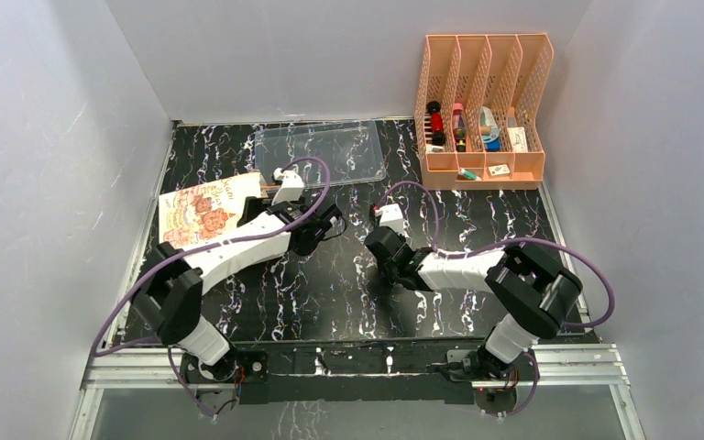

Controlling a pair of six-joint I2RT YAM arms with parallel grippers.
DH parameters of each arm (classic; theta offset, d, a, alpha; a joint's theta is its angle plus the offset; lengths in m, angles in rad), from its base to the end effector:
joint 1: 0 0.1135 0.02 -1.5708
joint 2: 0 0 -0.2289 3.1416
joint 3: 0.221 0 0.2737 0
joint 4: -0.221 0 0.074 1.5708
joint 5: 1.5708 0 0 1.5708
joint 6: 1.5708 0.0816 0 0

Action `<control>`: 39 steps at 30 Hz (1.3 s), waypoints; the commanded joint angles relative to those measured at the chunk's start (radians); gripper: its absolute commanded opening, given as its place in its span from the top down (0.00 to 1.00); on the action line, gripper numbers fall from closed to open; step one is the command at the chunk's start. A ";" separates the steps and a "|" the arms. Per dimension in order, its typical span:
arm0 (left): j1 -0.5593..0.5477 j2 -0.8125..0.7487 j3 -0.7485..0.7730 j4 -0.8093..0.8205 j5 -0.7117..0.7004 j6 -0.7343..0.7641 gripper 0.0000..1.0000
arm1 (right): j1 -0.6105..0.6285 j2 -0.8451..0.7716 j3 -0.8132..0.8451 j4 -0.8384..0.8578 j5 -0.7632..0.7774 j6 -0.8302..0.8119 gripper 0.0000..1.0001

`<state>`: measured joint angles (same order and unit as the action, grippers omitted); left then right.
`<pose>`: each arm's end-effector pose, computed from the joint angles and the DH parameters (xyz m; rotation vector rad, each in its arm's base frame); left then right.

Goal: Take the fake bread out of the paper bag
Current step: Adjust the paper bag at the center of the board.

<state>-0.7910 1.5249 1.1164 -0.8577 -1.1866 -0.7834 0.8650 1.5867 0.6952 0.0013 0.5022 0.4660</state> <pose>0.2716 -0.1671 0.1914 -0.1993 1.9999 0.7342 0.2437 0.2254 0.0592 -0.2522 2.3068 0.0389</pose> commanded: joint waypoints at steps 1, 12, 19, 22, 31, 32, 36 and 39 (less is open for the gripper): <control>0.040 0.037 -0.009 0.123 -0.017 0.100 0.02 | 0.008 0.013 0.039 0.007 0.014 -0.017 1.00; 0.231 0.074 -0.038 0.423 -0.015 0.286 0.02 | 0.008 0.051 0.053 0.022 0.008 -0.041 0.99; 0.269 0.118 -0.061 0.564 0.049 0.384 0.05 | 0.007 0.087 0.066 0.036 0.008 -0.046 0.90; 0.274 0.077 -0.126 0.698 0.075 0.463 0.30 | 0.008 0.109 0.063 0.054 0.007 -0.046 0.77; 0.280 -0.021 -0.262 0.930 0.109 0.650 1.00 | 0.008 0.131 0.046 0.107 -0.010 -0.041 0.60; 0.280 -0.029 -0.259 0.930 0.114 0.655 1.00 | 0.007 0.129 0.044 0.114 -0.014 -0.041 0.59; 0.280 -0.104 -0.255 0.941 0.166 0.717 1.00 | 0.008 0.109 0.028 0.130 -0.025 -0.039 0.58; 0.278 -0.201 -0.295 1.030 0.267 0.817 1.00 | 0.008 0.090 0.009 0.144 -0.035 -0.044 0.56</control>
<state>-0.5121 1.4689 0.8455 0.0456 -1.0241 -0.0948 0.8650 1.6894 0.7391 0.1539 0.5117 0.4271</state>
